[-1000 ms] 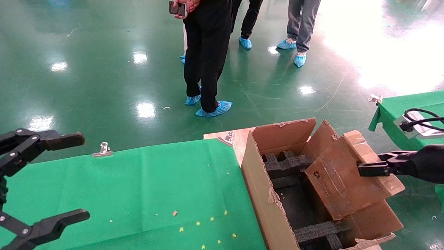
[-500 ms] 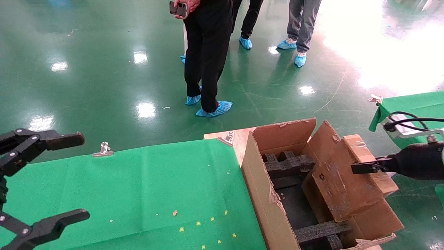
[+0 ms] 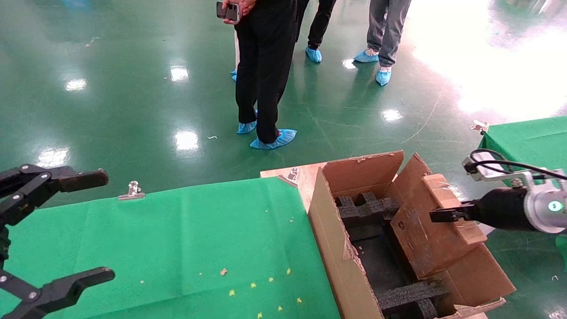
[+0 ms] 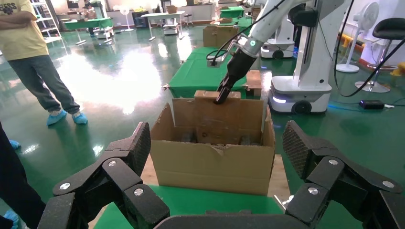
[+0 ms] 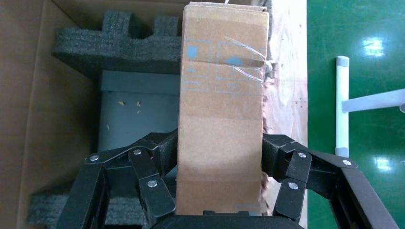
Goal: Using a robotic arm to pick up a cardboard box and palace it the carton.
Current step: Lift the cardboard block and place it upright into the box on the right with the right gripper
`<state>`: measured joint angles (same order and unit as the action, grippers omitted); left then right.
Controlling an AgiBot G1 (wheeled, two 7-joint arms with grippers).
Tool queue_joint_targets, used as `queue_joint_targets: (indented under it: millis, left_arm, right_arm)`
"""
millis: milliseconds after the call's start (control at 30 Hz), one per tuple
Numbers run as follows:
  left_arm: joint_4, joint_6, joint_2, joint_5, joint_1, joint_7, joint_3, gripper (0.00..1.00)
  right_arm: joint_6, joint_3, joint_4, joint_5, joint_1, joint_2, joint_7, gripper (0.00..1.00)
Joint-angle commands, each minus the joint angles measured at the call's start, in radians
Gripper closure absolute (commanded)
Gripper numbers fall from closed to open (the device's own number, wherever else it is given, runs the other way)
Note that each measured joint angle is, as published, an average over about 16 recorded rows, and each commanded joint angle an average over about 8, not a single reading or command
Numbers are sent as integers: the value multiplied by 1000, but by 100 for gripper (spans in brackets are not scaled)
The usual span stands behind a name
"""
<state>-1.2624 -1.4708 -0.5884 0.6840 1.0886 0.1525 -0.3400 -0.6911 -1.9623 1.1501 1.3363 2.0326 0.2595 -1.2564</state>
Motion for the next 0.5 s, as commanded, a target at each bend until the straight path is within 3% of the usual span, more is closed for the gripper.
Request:
queue_joint_targets:
  millis: [33, 500]
  left_arm:
    - [0, 0, 0, 0, 0, 0, 0, 0]
    - [0, 0, 0, 0, 0, 0, 0, 0]
  right_arm:
    - [26, -8, 4, 6, -16, 11, -18, 100]
    - [190, -47, -46, -9, -156, 99, -51, 100]
